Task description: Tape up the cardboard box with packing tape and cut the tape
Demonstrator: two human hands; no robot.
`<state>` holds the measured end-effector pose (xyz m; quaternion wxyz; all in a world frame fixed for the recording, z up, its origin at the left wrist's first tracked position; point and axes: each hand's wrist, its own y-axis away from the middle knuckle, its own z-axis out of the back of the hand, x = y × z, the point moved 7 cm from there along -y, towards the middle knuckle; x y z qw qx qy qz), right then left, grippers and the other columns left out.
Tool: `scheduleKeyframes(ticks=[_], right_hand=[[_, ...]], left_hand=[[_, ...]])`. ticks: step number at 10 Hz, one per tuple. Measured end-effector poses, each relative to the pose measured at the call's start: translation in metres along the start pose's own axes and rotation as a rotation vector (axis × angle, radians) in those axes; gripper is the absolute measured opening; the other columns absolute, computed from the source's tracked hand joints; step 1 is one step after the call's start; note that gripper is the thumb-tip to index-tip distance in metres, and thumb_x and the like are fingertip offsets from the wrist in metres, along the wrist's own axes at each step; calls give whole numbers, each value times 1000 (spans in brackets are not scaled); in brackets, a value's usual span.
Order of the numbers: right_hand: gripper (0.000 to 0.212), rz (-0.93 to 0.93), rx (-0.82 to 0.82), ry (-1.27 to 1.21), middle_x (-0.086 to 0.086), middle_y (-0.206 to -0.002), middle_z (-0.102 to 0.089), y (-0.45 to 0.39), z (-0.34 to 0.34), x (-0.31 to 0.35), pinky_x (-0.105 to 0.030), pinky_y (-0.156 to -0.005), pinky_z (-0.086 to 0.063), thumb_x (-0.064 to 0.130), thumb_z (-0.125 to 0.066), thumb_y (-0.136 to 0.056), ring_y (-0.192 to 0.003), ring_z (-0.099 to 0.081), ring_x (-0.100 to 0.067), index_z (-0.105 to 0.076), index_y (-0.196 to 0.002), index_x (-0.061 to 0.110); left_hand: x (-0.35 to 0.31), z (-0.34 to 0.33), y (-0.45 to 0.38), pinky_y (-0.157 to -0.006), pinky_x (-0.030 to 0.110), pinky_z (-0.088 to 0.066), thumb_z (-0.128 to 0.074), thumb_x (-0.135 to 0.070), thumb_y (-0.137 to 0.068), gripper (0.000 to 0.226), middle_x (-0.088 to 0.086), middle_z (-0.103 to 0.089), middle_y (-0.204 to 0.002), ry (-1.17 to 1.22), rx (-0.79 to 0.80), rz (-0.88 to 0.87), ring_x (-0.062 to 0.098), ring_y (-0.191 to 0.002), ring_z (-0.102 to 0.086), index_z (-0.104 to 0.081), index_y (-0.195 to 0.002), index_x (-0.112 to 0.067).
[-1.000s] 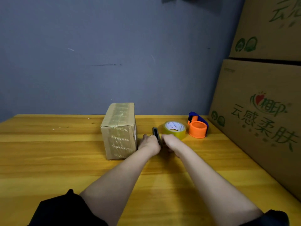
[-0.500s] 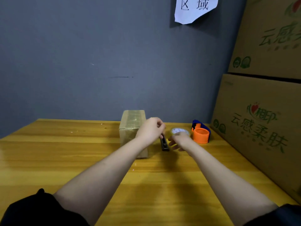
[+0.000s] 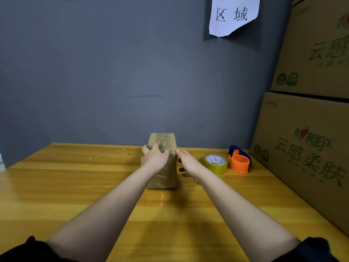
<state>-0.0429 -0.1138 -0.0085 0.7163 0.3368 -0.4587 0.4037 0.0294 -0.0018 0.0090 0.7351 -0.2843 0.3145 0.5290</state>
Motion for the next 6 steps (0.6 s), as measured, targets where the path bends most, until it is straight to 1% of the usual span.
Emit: scheduleKeyframes(ticks=[1, 2, 3, 4, 5, 6], right_hand=[[47, -4, -6, -14, -4, -124, -50, -1, 5, 1, -41, -94, -40, 43, -26, -101, -115, -51, -29, -35, -141, 21], [46, -8, -14, -12, -7, -120, -52, -3, 7, 1, -40, -91, -40, 42, -25, -101, -116, -53, -31, -36, -140, 20], [47, -10, -33, -9, -8, -130, -52, -6, 9, 1, -40, -91, -40, 42, -25, -101, -117, -53, -32, -34, -142, 21], [48, -29, -33, -17, -7, -134, -50, -5, 9, 0, -41, -92, -39, 43, -27, -101, -116, -53, -31, -34, -142, 20], [49, 10, -74, -5, -8, -133, -51, -8, 18, 1, -40, -91, -42, 44, -30, -99, -111, -55, -29, -40, -137, 15], [35, 129, -227, 58, -6, -114, -60, -6, 46, 18, -38, -83, -48, 41, -38, -98, -98, -62, -26, -52, -119, 15]], left_hand=[[-4, -4, -4, -105, 38, -35, -45, -48, -92, 55, 10, -11, -154, -6, 1, -12, 37, -128, -43, -35, -142, -26], [-7, -8, -6, -104, 38, -36, -45, -48, -92, 55, 9, -11, -154, 5, 12, -25, 36, -127, -44, -36, -141, -26], [-8, -10, -9, -104, 38, -36, -45, -48, -92, 55, 9, -10, -154, 23, 13, -46, 36, -126, -45, -35, -141, -26], [-8, -10, -8, -108, 39, -31, -43, -46, -93, 57, 9, -3, -157, 65, 29, -33, 37, -133, -37, -29, -145, -27], [-8, 1, -5, -113, 44, -22, -39, -47, -95, 59, 9, -2, -158, 63, -30, -35, 38, -140, -23, -22, -147, -25], [-16, 35, -6, -112, 41, -25, -42, -43, -95, 55, 12, -18, -153, 179, -134, -114, 34, -137, -31, -32, -143, -19]])
